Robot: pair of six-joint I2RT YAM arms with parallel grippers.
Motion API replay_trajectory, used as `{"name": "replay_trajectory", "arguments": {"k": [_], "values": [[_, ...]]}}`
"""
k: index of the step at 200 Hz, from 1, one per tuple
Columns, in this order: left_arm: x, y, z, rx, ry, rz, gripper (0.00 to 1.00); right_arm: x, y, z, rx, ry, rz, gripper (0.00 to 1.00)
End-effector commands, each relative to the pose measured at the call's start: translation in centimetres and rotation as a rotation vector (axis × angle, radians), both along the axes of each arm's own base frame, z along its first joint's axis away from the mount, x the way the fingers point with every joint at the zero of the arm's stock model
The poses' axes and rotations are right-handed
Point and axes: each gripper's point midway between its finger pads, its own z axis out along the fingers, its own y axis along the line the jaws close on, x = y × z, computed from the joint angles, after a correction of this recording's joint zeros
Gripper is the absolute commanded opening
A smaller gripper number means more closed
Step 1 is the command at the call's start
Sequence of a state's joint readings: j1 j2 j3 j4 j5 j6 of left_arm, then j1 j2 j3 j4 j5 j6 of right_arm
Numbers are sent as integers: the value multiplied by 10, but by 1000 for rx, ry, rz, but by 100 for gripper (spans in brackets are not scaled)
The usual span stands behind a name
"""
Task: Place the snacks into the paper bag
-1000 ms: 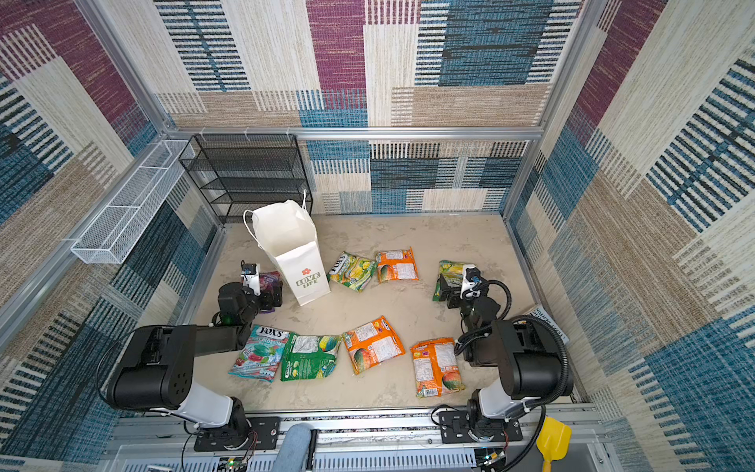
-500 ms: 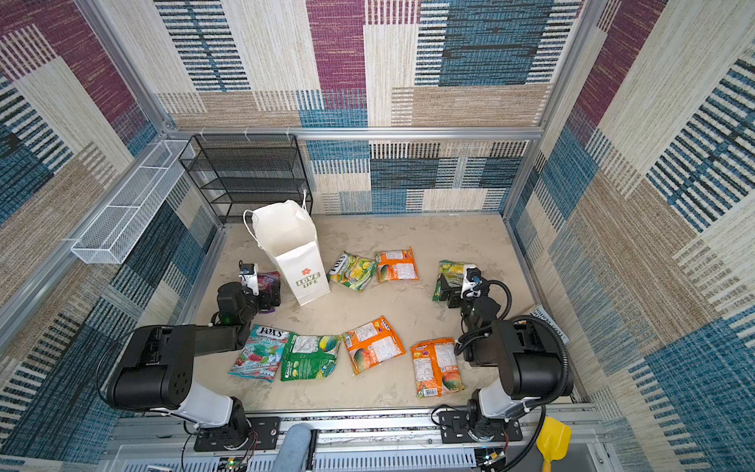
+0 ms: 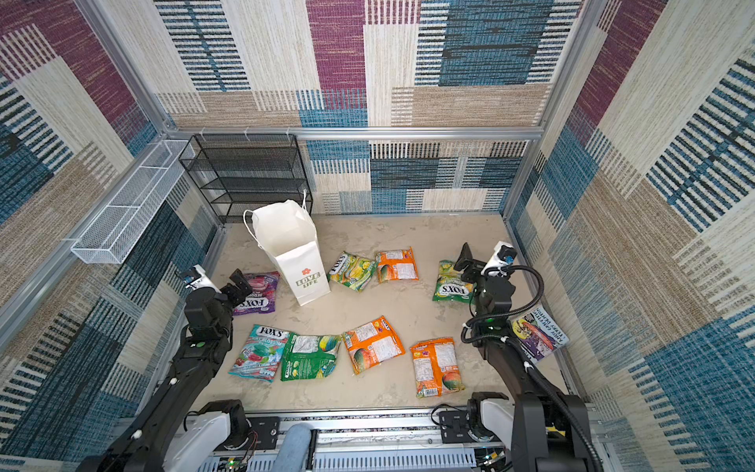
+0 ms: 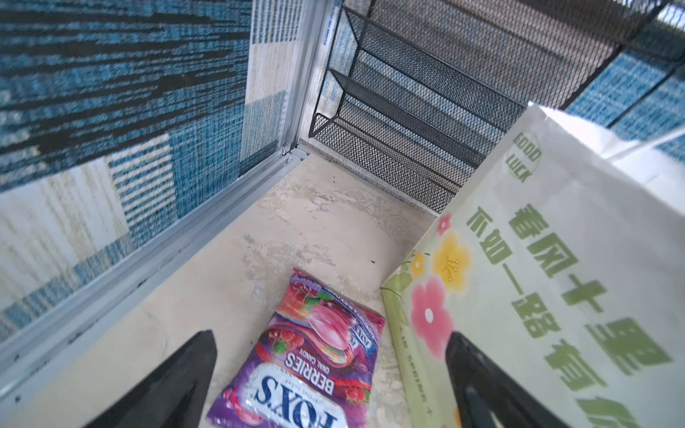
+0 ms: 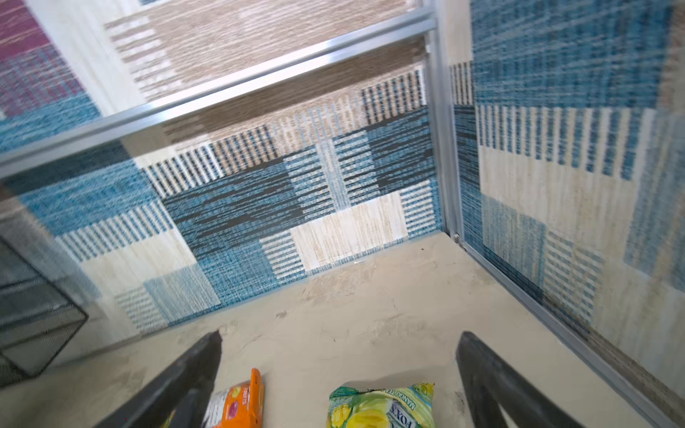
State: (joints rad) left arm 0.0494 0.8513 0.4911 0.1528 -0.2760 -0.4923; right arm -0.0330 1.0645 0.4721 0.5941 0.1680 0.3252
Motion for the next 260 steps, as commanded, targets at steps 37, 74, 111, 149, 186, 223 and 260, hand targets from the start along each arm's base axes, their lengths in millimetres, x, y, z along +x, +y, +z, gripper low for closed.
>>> {"name": "replay_trajectory", "arguments": {"k": [37,74,111,149,186,223,260], "values": [[-47,-61,10,-408,159,-212,99,-33,-21,-45,378,245,-176,100],[-60,-113,37,-403,183,-555,99,-56,-45,-61,394,337,-317,100],[-73,-129,38,-360,295,-677,98,-35,-45,-96,411,431,-247,100],[-79,-139,51,-298,267,-777,100,18,-27,-126,365,522,-66,100],[-89,-134,68,-278,271,-749,100,63,-17,-159,372,638,44,94],[-96,-129,91,-258,319,-718,99,73,-7,-196,390,733,114,87],[-82,-123,101,-268,385,-682,99,68,7,-205,428,740,179,71]]}}
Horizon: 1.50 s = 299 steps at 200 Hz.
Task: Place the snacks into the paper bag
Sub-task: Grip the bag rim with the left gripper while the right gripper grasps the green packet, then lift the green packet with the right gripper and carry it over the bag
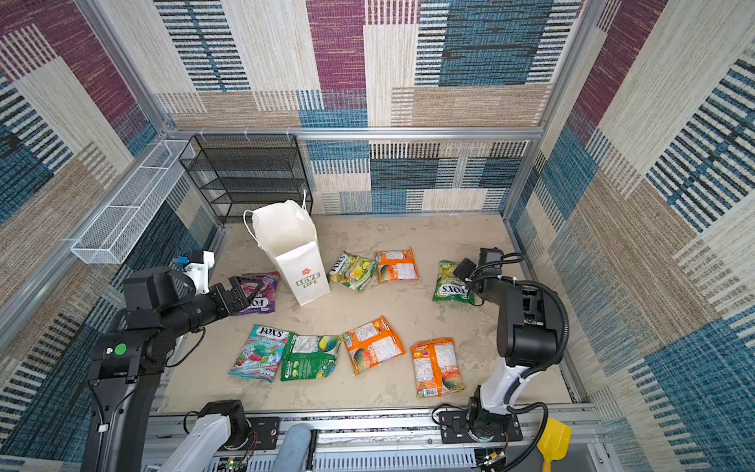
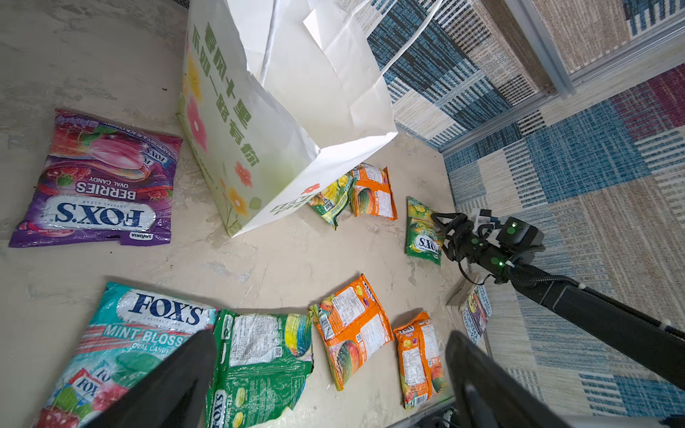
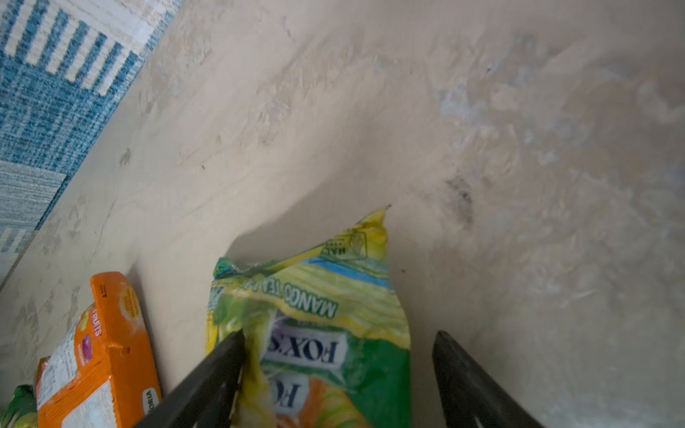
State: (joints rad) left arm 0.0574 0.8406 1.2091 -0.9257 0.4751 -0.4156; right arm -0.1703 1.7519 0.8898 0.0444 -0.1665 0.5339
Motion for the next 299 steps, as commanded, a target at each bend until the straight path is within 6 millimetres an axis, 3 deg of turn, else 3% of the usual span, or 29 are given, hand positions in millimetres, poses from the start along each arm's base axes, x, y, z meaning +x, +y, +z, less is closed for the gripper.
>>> {"name": "replay_trajectory", "arguments": {"k": [1,21,54,87,134,176,264,299], "values": [[4,5,-5,40,66,5,99,2,13,5,45,-43,59,71],[19,4,-8,57,127,9,99,1,21,12,74,-72,92,56],[47,5,-12,176,170,65,99,-6,25,20,87,-94,103,19],[76,14,-15,243,211,192,99,-13,31,35,110,-123,116,2],[114,19,-20,251,253,313,100,-26,44,73,148,-208,158,0],[140,15,-43,261,326,346,84,-40,48,114,111,-290,185,0],[156,1,-55,286,352,312,23,-67,58,188,46,-441,245,0],[163,-19,-54,253,352,199,2,-75,74,226,30,-515,305,0]]}}
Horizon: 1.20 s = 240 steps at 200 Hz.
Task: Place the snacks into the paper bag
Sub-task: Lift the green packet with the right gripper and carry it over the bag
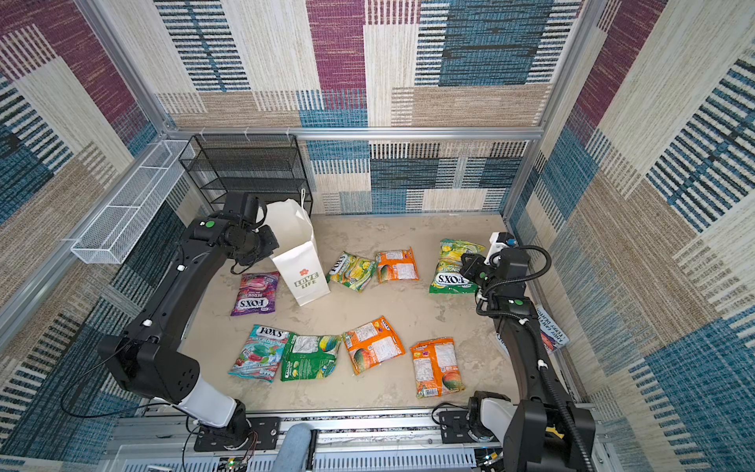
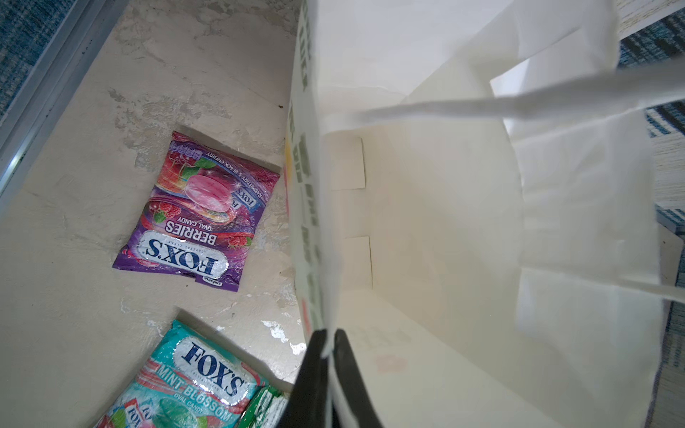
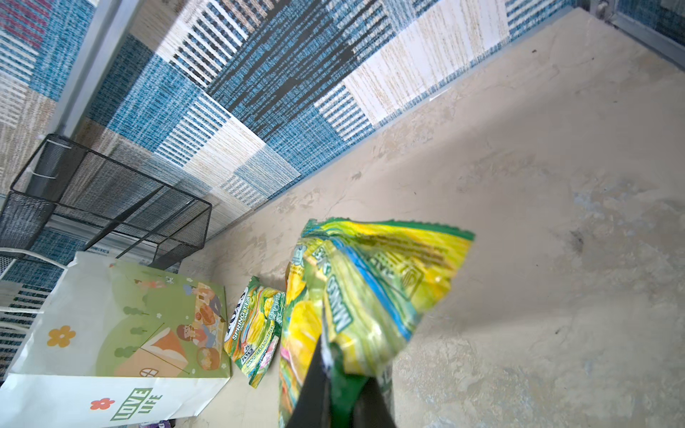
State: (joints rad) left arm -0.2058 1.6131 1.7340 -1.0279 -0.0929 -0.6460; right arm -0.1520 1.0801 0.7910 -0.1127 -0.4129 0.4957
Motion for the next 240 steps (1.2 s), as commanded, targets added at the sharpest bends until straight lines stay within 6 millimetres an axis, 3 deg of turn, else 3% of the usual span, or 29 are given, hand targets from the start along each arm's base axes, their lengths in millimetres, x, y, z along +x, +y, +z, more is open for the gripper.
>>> {"name": "replay_trajectory", "arguments": {"k": [1,41,96,124,142,159,198,219,240], "values": [[3,-18,4,-43,0,-100,2,-5,15,33,-17,-85,60,0],[4,-45,12,-52,-20,-250,0,-18,61,111,-15,-246,163,0],[-3,-60,9,-66,-20,-339,0,-39,153,227,36,-470,362,0],[-7,-62,14,-82,-43,-356,0,-39,208,268,74,-536,448,0],[-11,-61,16,-90,-64,-358,0,-27,247,285,83,-548,486,0],[-15,-50,15,-74,-84,-320,0,-13,280,293,92,-548,486,0],[-18,-33,14,-120,-135,-237,0,35,338,281,84,-489,442,0],[-17,-35,11,-167,-140,-229,0,65,377,251,56,-412,451,0],[-16,-40,7,-214,-134,-234,0,79,409,241,23,-397,447,0]]}}
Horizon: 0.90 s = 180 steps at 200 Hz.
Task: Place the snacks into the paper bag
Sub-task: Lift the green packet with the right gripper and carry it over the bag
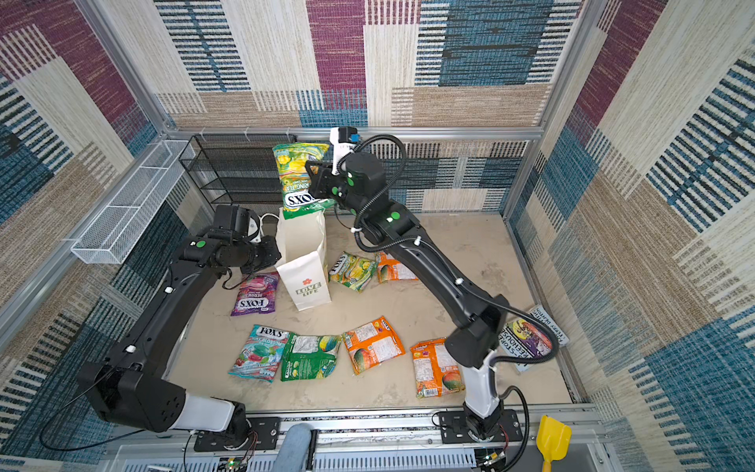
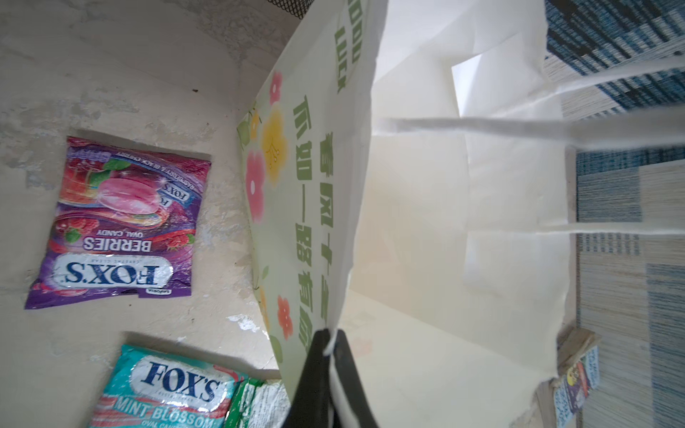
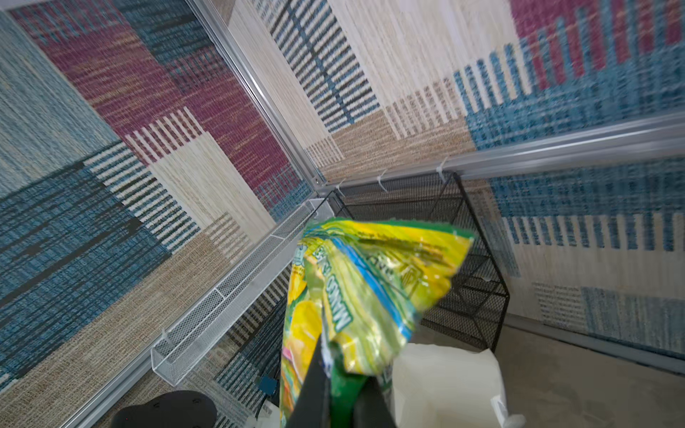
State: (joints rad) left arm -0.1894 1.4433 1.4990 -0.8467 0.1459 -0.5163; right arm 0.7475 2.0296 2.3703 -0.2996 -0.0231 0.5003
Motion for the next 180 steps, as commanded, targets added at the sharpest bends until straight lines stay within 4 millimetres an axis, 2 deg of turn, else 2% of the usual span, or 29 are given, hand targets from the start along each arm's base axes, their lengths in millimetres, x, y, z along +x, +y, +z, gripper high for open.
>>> {"name": "replay_trajectory", "arguments": {"k": [1,14,29,41,73,94,153,180], "values": [[8,-9,6,-84,-28,-4,0,14,17,-15,-42,34,-60,0],[7,-5,2,-89,-18,19,0,21,25,-29,-68,56,-98,0],[7,0,0,-93,-15,49,0,29,24,-51,-100,97,-151,0],[7,1,1,-103,-21,55,0,30,27,-68,-127,110,-152,0],[6,6,3,-109,-26,72,0,31,20,-99,-229,132,-231,0],[6,5,4,-126,-26,68,0,33,23,-118,-290,149,-228,0],[9,8,2,-124,-26,72,0,26,31,-140,-369,168,-240,0],[10,9,2,-127,-25,73,0,20,36,-145,-379,177,-215,2]]}}
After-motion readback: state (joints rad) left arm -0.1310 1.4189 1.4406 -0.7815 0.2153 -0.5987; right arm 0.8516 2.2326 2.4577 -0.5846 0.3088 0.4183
